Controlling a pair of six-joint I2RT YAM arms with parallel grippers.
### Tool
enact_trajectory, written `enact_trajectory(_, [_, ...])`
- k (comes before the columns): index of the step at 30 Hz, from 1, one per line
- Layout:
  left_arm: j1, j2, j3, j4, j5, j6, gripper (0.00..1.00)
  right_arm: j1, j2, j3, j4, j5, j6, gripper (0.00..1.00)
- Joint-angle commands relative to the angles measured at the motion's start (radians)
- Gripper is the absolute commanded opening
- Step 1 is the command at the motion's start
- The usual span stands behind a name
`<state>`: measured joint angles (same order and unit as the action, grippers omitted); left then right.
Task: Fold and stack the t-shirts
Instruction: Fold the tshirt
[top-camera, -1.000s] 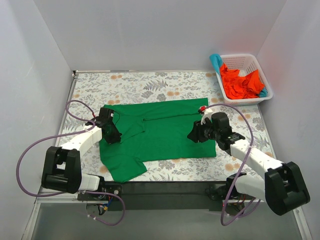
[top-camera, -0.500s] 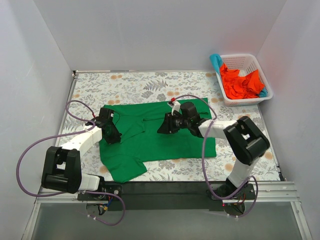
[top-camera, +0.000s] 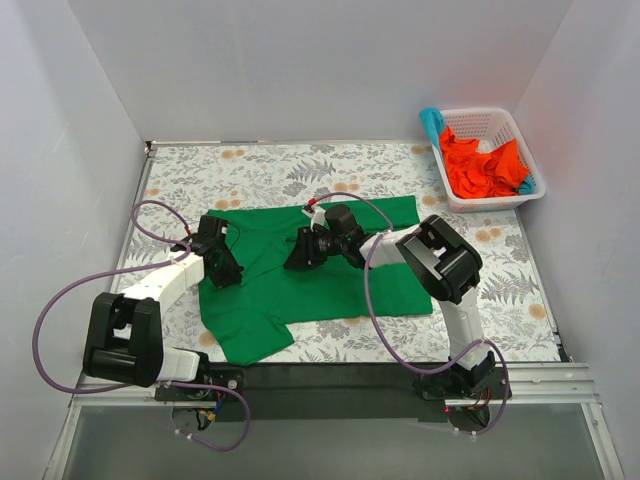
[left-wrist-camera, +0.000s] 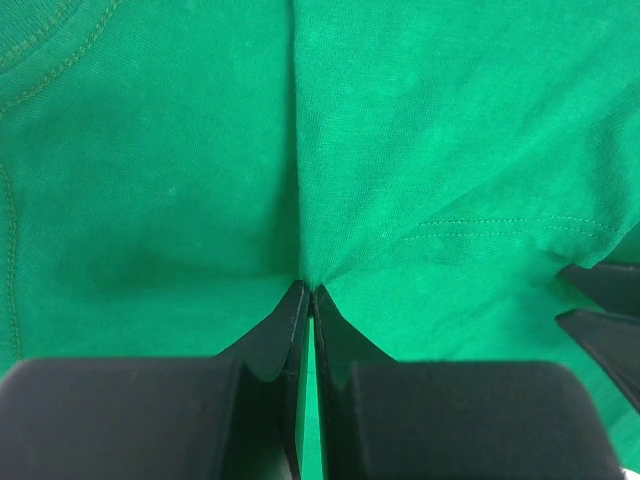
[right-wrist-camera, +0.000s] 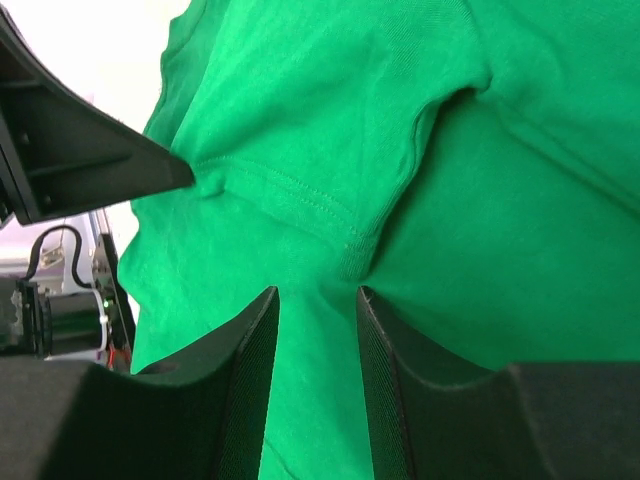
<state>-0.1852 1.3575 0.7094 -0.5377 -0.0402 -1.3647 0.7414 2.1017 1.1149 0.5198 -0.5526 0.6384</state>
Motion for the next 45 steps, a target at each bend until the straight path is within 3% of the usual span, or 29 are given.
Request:
enact_trajectory(1, [0.006,-0.021,-0.007,0.012,0.01,0.015,0.0,0.004,0.012,0.034,0.045,0.032,0.029,0.44])
enact_trajectory(5, [0.006,-0.023,-0.005,0.016,0.011,0.015,0.0,0.004,-0.005,0.02,0.043,0.105,0.035,0.44])
enact_trajectory(11, [0.006,-0.023,-0.005,0.016,0.005,0.019,0.0,0.007,0.02,0.034,0.045,0.092,0.04,0.43])
enact_trajectory(20, [0.006,-0.026,-0.001,0.01,-0.001,0.026,0.0,0.009,0.034,0.069,0.046,0.077,0.037,0.3])
enact_trajectory(24, [0.007,-0.032,0.013,-0.002,-0.01,0.027,0.0,0.01,0.014,0.043,0.046,0.082,0.035,0.08])
enact_trajectory(26, [0.01,-0.032,0.022,-0.008,-0.006,0.029,0.0,0.009,-0.015,0.023,0.045,0.086,0.029,0.01])
enact_trajectory(35, [0.035,-0.015,0.064,-0.061,0.029,0.056,0.0,-0.002,-0.111,-0.046,0.025,0.092,0.01,0.01])
enact_trajectory(41, [0.046,0.022,0.062,-0.102,0.079,0.058,0.02,-0.007,-0.074,-0.014,-0.024,0.066,0.007,0.01])
enact_trajectory(44, [0.046,0.005,0.052,-0.108,0.097,0.041,0.09,-0.005,-0.058,-0.018,-0.03,0.052,0.006,0.07])
enact_trajectory(45, [0.046,0.0,0.05,-0.114,0.102,0.029,0.11,-0.007,-0.063,-0.024,-0.03,0.056,0.003,0.2])
